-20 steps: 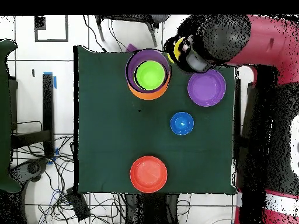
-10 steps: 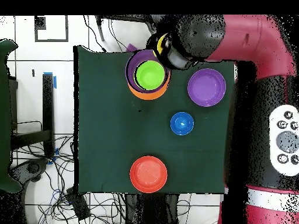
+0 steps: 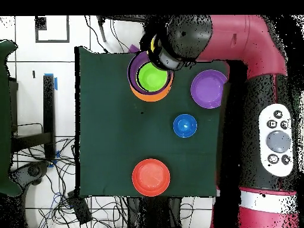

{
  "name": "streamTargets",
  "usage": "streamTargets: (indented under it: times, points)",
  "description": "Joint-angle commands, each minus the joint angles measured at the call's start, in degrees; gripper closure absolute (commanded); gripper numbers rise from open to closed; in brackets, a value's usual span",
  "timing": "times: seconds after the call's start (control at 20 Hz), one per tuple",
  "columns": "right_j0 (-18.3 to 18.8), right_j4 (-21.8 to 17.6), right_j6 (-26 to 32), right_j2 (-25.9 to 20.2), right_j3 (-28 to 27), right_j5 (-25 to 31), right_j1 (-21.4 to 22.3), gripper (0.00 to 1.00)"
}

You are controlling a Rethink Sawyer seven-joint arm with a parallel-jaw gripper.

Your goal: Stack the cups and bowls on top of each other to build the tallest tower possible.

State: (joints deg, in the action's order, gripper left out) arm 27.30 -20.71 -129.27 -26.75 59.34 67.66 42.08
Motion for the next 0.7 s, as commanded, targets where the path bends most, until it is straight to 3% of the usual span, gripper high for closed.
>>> streamTargets:
  times: [0.05,0.7]
  points:
    - [-2.10,-0.03,-7.12,4.12,7.83,-4.68,-2.26,1.00]
    - [-4.55,0.71,-8.36,8.31,12.91,-12.02,-1.90,1.00]
